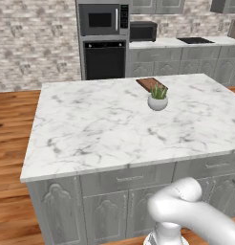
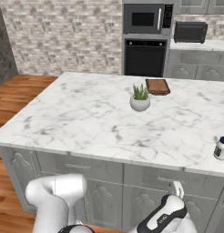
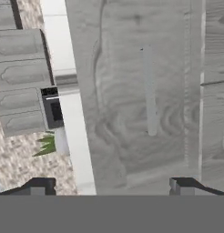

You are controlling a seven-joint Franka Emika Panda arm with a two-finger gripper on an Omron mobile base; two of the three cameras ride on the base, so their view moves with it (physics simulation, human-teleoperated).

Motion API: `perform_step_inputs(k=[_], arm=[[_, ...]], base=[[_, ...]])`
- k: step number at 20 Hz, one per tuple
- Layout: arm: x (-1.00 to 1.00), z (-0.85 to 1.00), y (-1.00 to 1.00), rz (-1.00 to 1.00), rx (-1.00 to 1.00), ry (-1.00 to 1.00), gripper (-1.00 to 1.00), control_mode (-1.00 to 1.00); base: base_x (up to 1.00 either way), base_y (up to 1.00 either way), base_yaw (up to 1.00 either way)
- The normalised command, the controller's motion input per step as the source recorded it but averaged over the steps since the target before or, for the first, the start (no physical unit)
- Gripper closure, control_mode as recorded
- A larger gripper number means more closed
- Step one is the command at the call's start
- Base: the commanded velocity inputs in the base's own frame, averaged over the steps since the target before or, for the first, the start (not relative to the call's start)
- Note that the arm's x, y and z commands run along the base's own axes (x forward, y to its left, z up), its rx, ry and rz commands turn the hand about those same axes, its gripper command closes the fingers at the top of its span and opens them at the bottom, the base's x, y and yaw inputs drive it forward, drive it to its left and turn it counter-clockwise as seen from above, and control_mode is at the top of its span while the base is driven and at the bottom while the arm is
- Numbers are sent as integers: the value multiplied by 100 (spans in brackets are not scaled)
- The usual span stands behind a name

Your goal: Open the drawer on the right and place the cutting tools on the cutting board.

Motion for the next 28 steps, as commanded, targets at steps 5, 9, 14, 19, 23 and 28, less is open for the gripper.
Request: perform_step_inputs(k=[5,9,14,19,23,28], arm=[[58,-30,-4,0,0,-1,-100,-100],[51,-29,-6,0,0,0,-100,-100],[45,-36,-13,0,-2,0,-100,-100],[33,-42,-25,0,-3,-3,-100,-100],[37,-35,-26,0,0,-5,-100,-100],[37,-34,-25,0,0,-5,-100,-100]], base=[[0,0,0],[0,0,0],[0,0,0],[0,0,0],[0,0,0],[0,0,0]])
